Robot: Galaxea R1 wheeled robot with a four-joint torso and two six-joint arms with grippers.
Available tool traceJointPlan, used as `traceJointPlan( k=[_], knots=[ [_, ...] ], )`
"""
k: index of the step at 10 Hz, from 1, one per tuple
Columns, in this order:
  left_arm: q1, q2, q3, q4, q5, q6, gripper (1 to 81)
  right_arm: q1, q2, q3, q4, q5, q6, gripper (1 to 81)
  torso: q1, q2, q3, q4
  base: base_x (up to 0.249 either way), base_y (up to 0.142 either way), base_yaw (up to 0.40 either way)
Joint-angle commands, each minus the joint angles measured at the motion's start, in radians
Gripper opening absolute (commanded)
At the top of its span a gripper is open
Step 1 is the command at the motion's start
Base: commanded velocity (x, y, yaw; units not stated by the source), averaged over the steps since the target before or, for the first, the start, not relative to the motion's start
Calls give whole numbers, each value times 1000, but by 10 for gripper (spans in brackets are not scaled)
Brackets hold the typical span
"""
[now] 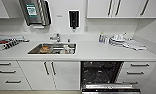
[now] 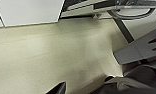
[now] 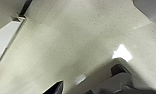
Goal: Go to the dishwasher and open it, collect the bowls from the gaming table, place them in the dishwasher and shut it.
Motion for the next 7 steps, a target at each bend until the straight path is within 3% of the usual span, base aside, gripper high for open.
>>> traceJointPlan(
  k=[1, 2, 3, 4, 7],
  knots=[
    [253, 193, -250, 5, -163, 21, 811, -69, -41, 35, -43, 26, -273, 811, 0, 0, 0, 0, 0, 0, 0],
    [335, 274, -359, 20, -215, 35, 811, -123, -32, 3, -43, 95, -353, 811, 0, 0, 0, 0, 0, 0, 0],
    [416, 329, -449, 46, -337, 38, 811, -175, -15, -34, -47, 150, -412, 811, 0, 0, 0, 0, 0, 0, 0],
    [465, 361, -503, 54, -402, 38, 811, -209, 8, -67, -53, 169, -461, 811, 0, 0, 0, 0, 0, 0, 0],
    [588, 453, -609, 51, -422, 36, 811, -272, 63, -118, -64, 177, -540, 811, 0, 0, 1, 0, 0, 0, 0]
  ],
)
